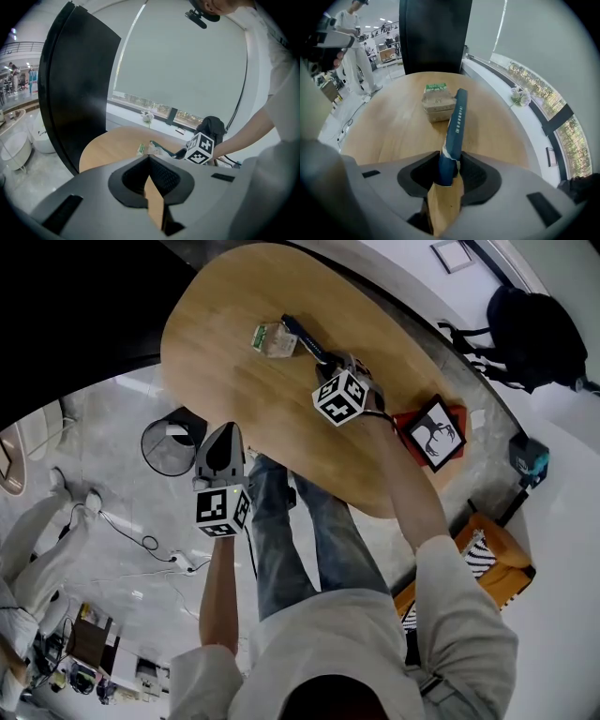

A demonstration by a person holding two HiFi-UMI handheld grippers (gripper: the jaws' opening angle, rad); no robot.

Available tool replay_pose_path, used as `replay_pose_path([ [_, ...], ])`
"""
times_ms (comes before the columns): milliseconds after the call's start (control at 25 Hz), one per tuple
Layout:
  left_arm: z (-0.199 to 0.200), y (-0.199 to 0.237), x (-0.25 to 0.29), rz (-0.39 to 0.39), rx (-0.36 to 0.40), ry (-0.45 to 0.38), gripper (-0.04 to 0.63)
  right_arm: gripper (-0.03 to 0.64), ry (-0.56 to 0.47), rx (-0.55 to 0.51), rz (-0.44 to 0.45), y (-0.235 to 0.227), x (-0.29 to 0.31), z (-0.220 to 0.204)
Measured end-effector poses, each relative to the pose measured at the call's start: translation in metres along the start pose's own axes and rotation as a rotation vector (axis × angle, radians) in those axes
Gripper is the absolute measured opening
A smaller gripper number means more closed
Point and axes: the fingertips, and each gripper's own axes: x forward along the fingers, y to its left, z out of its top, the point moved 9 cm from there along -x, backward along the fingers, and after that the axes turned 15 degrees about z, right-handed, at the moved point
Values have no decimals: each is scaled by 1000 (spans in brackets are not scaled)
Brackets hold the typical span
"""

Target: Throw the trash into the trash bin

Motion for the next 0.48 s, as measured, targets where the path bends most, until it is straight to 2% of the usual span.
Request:
replay_pose_path([
  [40,0,1,0,3,-2,0,18,125,-1,1,-7,-1,1,0],
  [280,0,5,-1,6,-7,-5,18,100,-42,98,23,1,-4,2],
  [480,2,1,0,-6,-4,-12,18,97,-122,174,27,3,-21,2],
])
